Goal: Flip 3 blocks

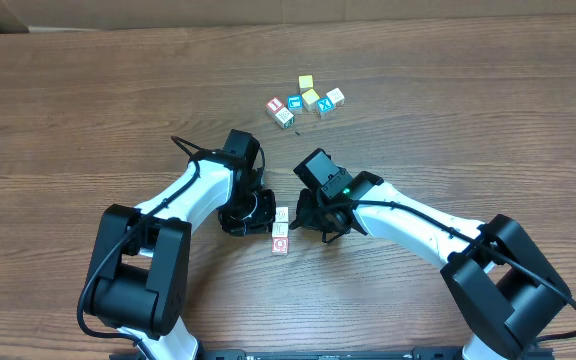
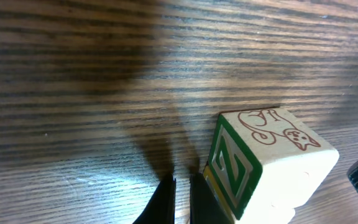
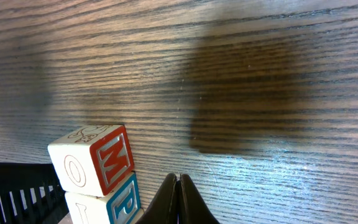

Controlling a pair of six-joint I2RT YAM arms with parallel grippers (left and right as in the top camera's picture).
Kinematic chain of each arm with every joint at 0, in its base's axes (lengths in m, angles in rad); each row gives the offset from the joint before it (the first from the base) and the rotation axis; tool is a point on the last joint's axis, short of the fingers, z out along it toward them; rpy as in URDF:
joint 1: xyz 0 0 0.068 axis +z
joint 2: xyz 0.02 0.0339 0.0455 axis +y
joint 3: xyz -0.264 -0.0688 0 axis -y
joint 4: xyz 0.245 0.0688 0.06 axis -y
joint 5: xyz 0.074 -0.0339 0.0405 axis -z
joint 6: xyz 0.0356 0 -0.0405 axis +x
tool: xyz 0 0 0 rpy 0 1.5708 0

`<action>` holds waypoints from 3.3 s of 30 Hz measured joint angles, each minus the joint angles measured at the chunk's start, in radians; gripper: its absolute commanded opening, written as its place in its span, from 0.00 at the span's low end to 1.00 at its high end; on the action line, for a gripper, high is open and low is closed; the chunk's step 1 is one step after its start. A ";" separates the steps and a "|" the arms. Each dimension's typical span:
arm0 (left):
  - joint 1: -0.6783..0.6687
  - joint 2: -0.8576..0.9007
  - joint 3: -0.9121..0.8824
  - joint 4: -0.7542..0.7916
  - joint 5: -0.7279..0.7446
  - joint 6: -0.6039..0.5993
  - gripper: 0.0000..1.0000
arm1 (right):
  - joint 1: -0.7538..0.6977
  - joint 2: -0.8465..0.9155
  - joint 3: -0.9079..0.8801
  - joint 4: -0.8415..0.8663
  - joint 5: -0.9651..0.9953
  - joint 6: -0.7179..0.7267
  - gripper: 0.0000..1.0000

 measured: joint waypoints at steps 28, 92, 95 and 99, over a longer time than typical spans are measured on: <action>0.000 0.000 0.000 -0.007 0.007 -0.027 0.04 | 0.000 0.000 0.000 -0.007 0.000 0.000 0.04; 0.000 0.000 0.026 -0.003 -0.066 -0.033 0.04 | 0.000 0.000 0.000 0.008 0.000 0.000 0.04; 0.000 0.000 0.027 0.016 -0.070 -0.033 0.04 | 0.000 0.000 0.000 0.010 0.001 0.000 0.04; 0.000 0.000 0.027 0.056 -0.074 -0.033 0.04 | 0.000 0.000 0.000 0.022 0.014 0.000 0.04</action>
